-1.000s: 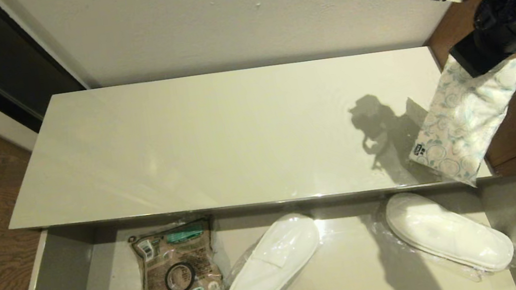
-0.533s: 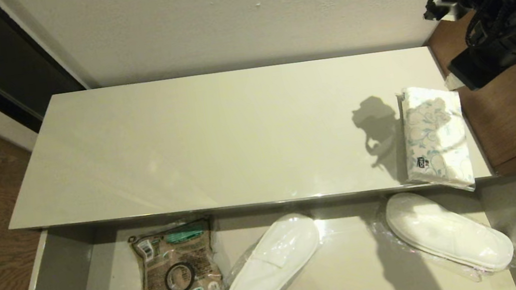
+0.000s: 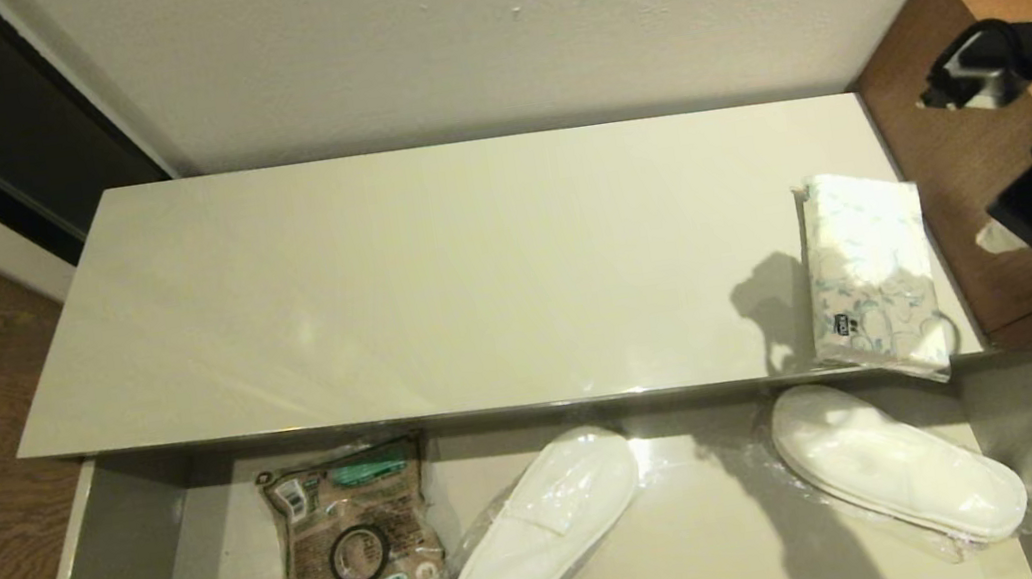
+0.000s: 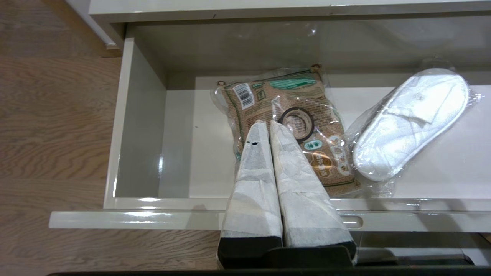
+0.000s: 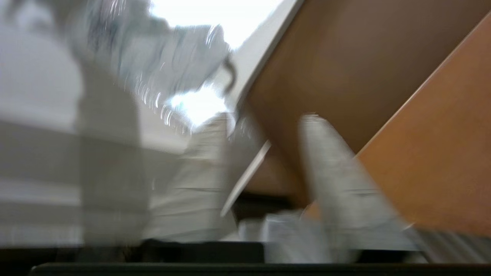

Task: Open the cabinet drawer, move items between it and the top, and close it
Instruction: Place the tissue on the table, then take out the disposable slippers from the drawer

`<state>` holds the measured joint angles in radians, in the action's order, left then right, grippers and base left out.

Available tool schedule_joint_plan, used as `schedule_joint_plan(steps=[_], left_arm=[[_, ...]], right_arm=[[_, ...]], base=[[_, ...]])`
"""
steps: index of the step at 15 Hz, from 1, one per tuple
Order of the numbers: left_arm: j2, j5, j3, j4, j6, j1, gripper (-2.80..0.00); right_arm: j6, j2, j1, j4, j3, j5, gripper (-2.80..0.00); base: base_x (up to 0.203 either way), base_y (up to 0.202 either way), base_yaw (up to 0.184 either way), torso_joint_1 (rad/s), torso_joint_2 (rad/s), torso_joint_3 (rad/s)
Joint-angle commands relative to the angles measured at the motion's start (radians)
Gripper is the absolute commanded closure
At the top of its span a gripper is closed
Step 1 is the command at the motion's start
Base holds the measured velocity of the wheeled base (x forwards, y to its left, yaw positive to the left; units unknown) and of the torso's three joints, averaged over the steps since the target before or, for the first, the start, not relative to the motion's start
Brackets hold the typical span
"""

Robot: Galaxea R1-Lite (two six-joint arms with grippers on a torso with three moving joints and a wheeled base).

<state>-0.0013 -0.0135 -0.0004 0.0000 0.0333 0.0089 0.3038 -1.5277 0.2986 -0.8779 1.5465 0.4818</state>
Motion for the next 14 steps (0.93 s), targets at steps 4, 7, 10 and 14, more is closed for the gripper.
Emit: schedule_joint_plan(steps=[4, 7, 10, 14], left_arm=[[0.001, 0.0, -0.001, 0.0, 0.0, 0.0, 0.0], [0.001, 0.0, 0.0, 0.0, 0.0, 0.0, 0.0], [0.001, 0.0, 0.0, 0.0, 0.0, 0.0, 0.0], [0.001, 0.0, -0.001, 0.0, 0.0, 0.0, 0.0]], right_arm=[[-0.01, 0.308, 0.183, -0.052, -0.348, 0.004, 0.0], [-0.011, 0.346, 0.238, -0.07, -0.423, 0.003, 0.0], [-0.012, 0.346, 0.267, -0.066, -0.464, 0.0, 0.0], [0.002, 0.341, 0.296, -0.075, -0.495, -0.012, 0.0]], base=[[0.0, 0.0, 0.0, 0.0, 0.0, 0.0], [0.0, 0.0, 0.0, 0.0, 0.0, 0.0], [0.0, 0.0, 0.0, 0.0, 0.0, 0.0], [0.0, 0.0, 0.0, 0.0, 0.0, 0.0]])
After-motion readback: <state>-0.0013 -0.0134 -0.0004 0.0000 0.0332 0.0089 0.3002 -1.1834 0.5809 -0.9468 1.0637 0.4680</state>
